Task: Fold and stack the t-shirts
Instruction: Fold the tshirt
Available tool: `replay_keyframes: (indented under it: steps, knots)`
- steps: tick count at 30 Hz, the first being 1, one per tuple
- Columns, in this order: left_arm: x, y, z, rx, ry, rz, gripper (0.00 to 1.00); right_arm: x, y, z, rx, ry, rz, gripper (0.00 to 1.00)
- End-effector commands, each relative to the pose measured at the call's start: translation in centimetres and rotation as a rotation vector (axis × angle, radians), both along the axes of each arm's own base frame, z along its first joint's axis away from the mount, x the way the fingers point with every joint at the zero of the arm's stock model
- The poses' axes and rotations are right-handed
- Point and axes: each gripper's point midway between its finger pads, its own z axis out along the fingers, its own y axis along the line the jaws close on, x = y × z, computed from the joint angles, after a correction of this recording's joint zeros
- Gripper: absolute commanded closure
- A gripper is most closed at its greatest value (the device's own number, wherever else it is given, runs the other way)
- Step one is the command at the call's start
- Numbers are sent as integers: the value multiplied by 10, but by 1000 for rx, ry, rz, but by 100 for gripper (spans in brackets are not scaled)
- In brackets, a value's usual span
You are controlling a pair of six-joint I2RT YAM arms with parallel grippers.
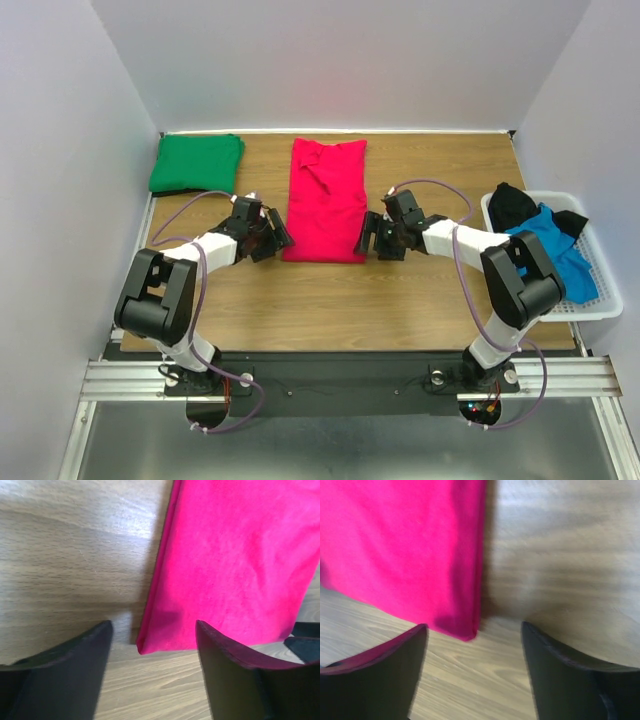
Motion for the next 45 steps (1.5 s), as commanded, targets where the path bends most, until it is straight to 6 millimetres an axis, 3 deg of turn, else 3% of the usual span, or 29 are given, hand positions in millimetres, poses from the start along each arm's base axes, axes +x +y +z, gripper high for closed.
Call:
replay_keyframes:
  steps: [1, 3, 12, 20, 30, 42, 44, 45]
  knots:
    - [-1, -8, -9, -27, 8, -30, 34, 3, 18, 0, 88, -7, 2, 24]
    - [-4, -13, -13, -44, 18, -49, 44, 3, 19, -2, 94, -1, -4, 31]
    - [-31, -12, -37, -63, 76, -50, 56, -11, 16, -14, 119, 44, -23, 38]
    - [-46, -4, -45, -34, 103, -44, 55, -19, 17, -17, 129, 56, -20, 44]
    - [-58, 11, -37, 15, 94, -4, 54, -33, 10, -23, 118, 76, -32, 45]
    - [-47, -5, -43, -39, 96, -31, 54, -33, 10, -30, 107, 89, -39, 53]
    - [-45, -9, -44, -47, 95, -41, 61, -35, 10, -32, 107, 98, -40, 57]
    - [-47, -13, -44, -60, 105, -59, 85, -35, 9, -32, 107, 99, -41, 60]
